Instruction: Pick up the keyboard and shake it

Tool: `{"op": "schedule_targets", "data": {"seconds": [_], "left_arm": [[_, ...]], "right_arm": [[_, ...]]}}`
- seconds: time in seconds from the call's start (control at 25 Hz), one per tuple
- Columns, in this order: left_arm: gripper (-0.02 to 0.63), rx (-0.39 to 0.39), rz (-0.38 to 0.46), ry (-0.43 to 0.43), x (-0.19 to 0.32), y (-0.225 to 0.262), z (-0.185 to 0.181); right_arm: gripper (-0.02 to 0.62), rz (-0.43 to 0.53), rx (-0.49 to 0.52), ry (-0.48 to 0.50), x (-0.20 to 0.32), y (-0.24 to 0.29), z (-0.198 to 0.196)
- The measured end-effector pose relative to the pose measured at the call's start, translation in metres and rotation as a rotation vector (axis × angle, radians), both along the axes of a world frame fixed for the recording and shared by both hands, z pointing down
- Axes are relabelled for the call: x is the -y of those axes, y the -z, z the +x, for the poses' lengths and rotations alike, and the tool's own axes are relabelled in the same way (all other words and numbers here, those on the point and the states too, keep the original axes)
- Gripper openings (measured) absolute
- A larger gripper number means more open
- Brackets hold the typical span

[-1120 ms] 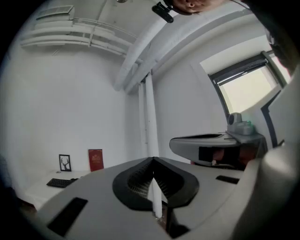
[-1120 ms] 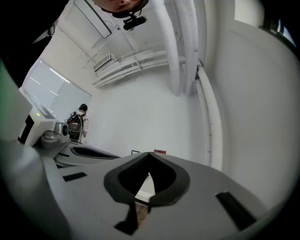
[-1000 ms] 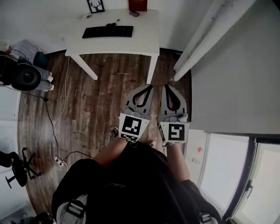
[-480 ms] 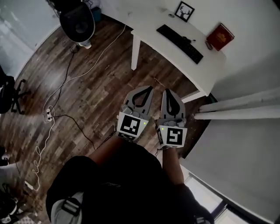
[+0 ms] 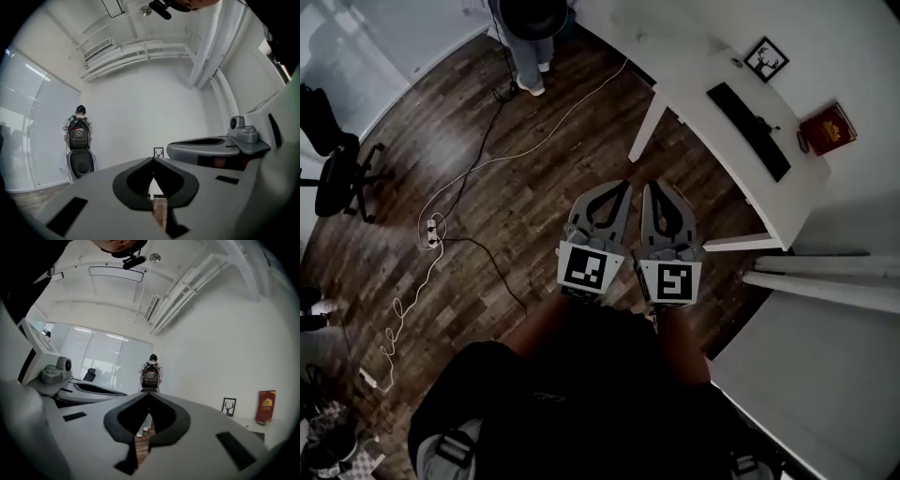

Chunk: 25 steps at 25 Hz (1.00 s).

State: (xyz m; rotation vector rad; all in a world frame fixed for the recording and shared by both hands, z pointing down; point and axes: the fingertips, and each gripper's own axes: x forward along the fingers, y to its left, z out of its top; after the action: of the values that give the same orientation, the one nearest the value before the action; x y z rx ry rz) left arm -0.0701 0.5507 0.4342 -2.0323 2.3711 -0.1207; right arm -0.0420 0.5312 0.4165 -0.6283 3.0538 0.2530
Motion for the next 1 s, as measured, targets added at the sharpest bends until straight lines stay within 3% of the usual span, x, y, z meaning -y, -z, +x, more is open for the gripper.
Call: {"op": "schedule_targets", "data": {"seconds": [0.12,0.2,0.36,0.48,0.76,1.0], "left_arm": [[0.002,0.029,-0.014,0.029,0.006,-0.004,-0.011],[0.002,0.004,-0.025,0.028,0.015,-0.009,-0.016],[0.002,-0.057,-0.062,-0.010,0.036,-0.026,-0.017],[0.002,-0.035,-0.092,-0.060,0.064,-0.037,-0.013],[0.002,0.064,-0.150,-0.149,0.174,-0.037,-0.016],[0.002,0.045,-0.159,-0.239,0.318,-0.015,0.008]], "right_arm": [[0.021,-0.011,-0.028,0.035,0.003,-0.012,-0.017],[0.021,-0.034,-0.051,0.042,0.010,-0.021,-0.025],[0.021,-0.077,-0.074,0.021,0.028,-0.034,-0.031],[0.021,-0.097,-0.055,-0.019,0.059,-0.039,-0.028],[0.021,-0.138,0.011,-0.134,0.185,-0.042,-0.014],[0.021,-0.071,0.032,-0.162,0.312,-0.008,0.007]]}}
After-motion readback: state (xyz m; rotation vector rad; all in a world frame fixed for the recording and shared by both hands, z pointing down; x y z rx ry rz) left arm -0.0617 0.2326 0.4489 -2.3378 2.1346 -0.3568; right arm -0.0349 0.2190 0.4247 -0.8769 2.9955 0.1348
